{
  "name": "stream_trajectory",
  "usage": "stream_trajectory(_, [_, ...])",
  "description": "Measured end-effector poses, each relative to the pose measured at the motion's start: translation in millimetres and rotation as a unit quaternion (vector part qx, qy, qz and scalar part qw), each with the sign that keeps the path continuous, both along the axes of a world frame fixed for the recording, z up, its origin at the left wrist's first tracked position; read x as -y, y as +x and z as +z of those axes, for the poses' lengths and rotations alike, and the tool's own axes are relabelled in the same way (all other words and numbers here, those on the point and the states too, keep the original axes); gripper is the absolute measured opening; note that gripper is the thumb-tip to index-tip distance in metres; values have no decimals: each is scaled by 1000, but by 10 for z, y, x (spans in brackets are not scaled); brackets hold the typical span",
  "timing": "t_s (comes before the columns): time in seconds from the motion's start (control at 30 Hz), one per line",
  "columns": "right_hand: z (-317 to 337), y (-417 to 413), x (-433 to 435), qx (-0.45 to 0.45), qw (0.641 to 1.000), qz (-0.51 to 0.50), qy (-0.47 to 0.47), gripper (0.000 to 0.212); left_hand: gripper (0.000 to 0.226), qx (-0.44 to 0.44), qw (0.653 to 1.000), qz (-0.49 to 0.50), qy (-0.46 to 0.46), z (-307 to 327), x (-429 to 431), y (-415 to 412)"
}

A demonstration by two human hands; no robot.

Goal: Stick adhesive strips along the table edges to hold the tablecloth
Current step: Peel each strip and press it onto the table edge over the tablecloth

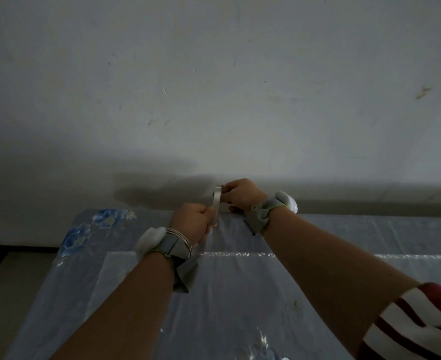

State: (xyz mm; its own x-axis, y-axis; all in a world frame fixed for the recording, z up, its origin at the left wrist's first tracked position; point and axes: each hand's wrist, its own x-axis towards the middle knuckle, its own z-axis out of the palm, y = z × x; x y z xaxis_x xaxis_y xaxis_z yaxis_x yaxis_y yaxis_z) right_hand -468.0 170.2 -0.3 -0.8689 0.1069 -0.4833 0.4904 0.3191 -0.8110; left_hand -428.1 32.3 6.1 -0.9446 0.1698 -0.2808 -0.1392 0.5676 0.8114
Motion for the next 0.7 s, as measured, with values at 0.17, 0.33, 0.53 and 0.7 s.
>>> stream_trajectory(0.17, [-42,5,10,-61,990,55,117,20,45,-7,1000,-4,-18,-12,-7,-13])
stream_trajectory(0.33, [-43,-56,81,-23,959,144,244,27,40,-66,989,-42,-127,53,-37,10])
stream_trajectory(0.53, [18,-80,107,16,922,216,321,31,40,-96,985,-35,-139,-10,-69,15])
stream_trajectory(0.7, [32,-107,129,29,892,261,367,30,42,-95,980,-51,-167,2,-83,11])
